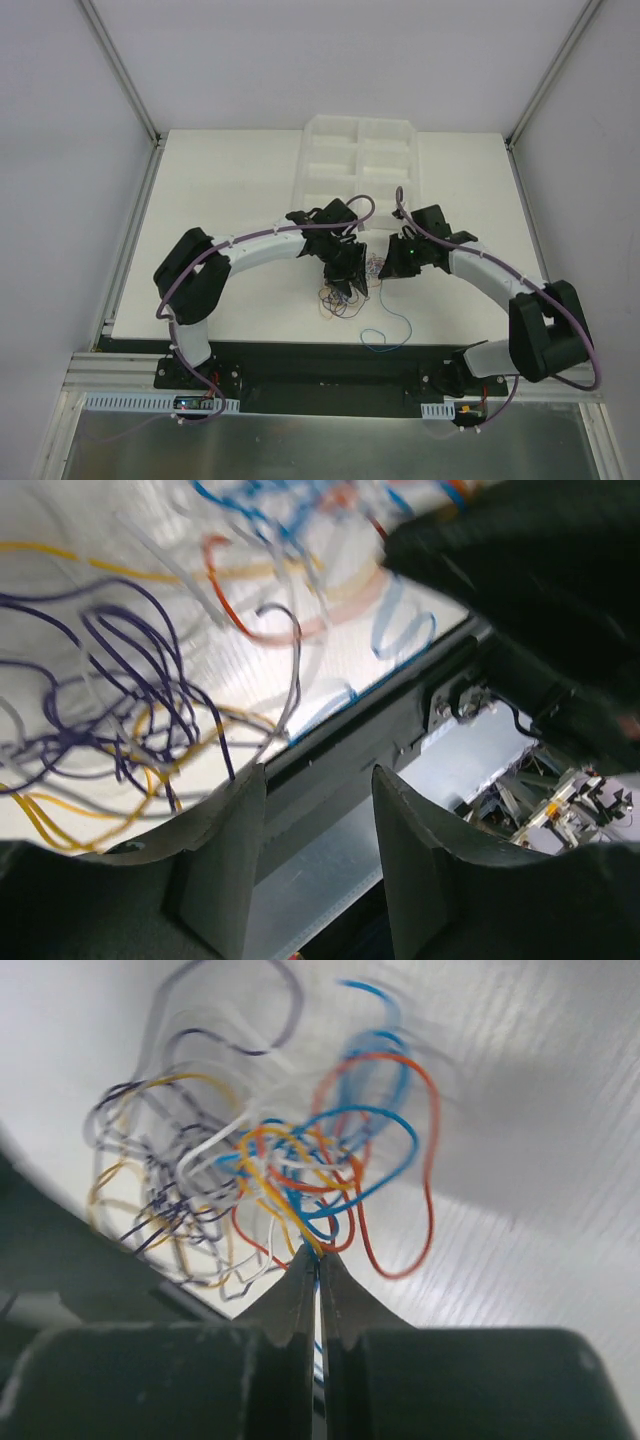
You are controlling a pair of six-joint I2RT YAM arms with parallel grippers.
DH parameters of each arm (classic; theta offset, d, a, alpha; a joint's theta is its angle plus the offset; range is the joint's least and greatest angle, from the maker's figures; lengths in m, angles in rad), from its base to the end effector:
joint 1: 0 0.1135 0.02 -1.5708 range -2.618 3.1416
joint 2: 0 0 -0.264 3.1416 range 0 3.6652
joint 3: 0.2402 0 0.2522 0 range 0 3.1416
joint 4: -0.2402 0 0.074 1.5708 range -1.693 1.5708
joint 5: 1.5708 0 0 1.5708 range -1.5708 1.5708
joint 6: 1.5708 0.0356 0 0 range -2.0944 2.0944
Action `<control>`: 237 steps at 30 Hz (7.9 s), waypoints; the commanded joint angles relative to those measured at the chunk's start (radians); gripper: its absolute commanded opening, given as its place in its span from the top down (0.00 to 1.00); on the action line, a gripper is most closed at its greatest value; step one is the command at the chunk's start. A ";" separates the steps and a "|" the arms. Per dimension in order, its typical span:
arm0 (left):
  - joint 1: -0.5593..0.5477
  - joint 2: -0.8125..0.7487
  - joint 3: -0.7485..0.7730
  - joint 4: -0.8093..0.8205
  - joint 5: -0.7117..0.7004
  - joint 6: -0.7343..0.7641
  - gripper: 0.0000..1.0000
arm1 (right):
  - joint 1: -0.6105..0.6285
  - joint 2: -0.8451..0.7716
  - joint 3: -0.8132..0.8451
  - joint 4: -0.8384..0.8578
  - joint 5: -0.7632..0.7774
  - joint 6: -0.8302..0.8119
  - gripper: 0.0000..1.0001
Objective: Untangle the cables
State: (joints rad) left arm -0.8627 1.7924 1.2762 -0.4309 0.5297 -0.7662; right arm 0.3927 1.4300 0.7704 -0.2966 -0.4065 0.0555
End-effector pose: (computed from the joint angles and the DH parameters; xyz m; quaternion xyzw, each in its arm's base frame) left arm 0.2347 -0.3017 0.2173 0.1245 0.9136 -0.3864 0.0220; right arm 0.2485 0.1182 0.1850 -0.2168 0.9101 0.2534 0.2461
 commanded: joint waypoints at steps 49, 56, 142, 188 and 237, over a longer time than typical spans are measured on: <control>0.386 -0.189 -0.568 0.100 -0.180 0.139 0.67 | -0.014 -0.246 0.486 0.214 -0.488 0.665 0.93; 0.386 -0.192 -0.558 0.103 -0.165 0.139 0.67 | -0.015 -0.227 0.442 0.244 -0.460 0.661 0.83; 0.292 -0.016 -0.262 0.032 -0.010 0.183 0.73 | 0.302 -0.094 0.132 0.043 0.000 0.277 0.85; 0.292 -0.044 -0.345 0.124 0.070 0.041 0.86 | 0.403 0.228 -0.092 0.720 -0.009 0.673 0.72; 0.717 -0.071 -0.545 0.121 -0.100 0.194 0.84 | -0.058 -0.043 1.568 0.034 -0.238 0.686 1.00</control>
State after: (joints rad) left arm -0.1738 1.7126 0.7620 -0.2573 0.6350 -0.6598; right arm 0.3725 1.4494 2.3810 -0.3603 -0.6193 0.7155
